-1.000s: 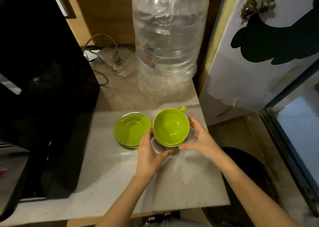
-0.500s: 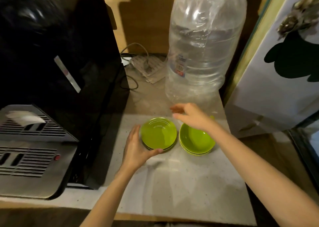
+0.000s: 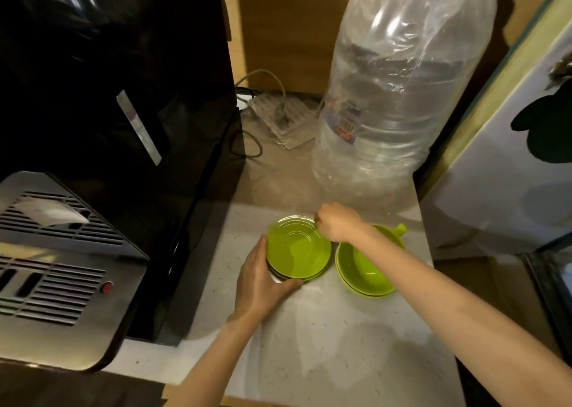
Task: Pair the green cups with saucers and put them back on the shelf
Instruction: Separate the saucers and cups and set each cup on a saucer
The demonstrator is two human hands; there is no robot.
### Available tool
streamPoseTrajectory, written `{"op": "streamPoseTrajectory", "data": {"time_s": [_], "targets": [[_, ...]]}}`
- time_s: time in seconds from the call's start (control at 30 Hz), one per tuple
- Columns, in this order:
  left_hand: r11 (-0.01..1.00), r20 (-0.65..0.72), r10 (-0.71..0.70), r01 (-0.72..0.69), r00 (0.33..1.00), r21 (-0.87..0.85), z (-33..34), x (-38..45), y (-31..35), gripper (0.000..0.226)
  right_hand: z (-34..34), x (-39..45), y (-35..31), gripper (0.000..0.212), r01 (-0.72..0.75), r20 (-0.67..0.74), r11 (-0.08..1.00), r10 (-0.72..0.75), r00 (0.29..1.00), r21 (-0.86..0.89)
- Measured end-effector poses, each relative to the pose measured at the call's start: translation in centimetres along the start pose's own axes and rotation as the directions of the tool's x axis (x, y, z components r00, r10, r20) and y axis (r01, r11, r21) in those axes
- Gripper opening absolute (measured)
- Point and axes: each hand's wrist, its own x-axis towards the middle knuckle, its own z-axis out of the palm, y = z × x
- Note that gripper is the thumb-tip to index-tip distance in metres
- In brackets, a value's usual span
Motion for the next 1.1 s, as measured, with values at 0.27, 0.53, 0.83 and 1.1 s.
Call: {"op": "streamPoseTrajectory", "data": {"time_s": [0.27,0.53,0.83,1.1], "targets": [[0.992,-0.008,-0.031,0.030,0.999,-0.119,0.2,-0.2,0.0,0.109,-0.4,0.0,-0.8,0.032,-0.161,-0.017,0.983,0.163,0.986,0.084],[0.988,-0.071,0.051,-0.060,0.996,-0.144,-2.3,-1.1,0.6,0.107,-1.5,-1.7,-1.2,0.037,-0.075,-0.098,0.976,0.096,0.991,0.204],[0.993,-0.049,0.111,-0.113,0.993,-0.037,-5.6,-5.9,-1.6,0.114,0.8,-7.3,-3.5,0.034,0.025,-0.224,0.923,0.067,0.972,0.384],[0.991,0.113,0.127,-0.131,0.985,0.020,-5.5,-9.4,-4.1,0.114,6.5,-11.4,-3.5,0.032,-0.038,-0.159,0.876,0.130,0.979,0.480]]}}
